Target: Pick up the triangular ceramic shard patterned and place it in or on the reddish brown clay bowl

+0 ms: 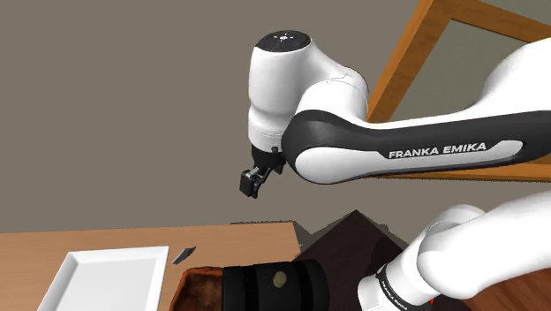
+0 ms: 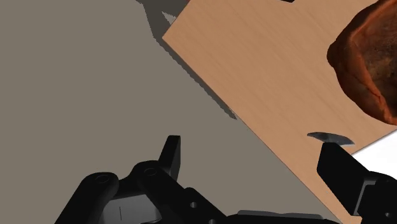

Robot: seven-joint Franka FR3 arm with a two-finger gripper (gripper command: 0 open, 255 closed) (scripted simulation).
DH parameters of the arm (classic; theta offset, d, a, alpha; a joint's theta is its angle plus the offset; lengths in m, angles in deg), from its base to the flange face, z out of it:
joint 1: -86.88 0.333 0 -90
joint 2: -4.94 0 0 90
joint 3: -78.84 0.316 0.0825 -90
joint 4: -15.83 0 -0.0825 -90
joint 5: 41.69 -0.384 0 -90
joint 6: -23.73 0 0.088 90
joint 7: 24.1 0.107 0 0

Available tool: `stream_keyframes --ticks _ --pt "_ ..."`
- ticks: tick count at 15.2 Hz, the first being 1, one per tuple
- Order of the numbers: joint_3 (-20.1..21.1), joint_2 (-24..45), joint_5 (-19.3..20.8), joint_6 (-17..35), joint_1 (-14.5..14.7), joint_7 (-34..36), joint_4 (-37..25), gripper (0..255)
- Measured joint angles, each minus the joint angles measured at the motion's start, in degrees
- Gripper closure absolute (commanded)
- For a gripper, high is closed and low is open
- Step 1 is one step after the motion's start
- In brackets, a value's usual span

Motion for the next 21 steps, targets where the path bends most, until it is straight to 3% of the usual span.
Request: stream_keyframes --ticks 5,9,11,15,21 --pt "8.1 13.0 9.4 2.8 -2.4 12.1 -5.0 0" --pt "11.8 26.5 21.0 2.1 -1.1 24.2 -10.8 0" --pt "11.2 33.5 27.0 1.2 1.3 29.5 -13.9 0" --pt "8.3 45.0 35.3 -2.3 8.0 36.6 -21.6 0" --pt "2.1 60.7 43.6 -6.9 18.4 41.8 -35.3 0"
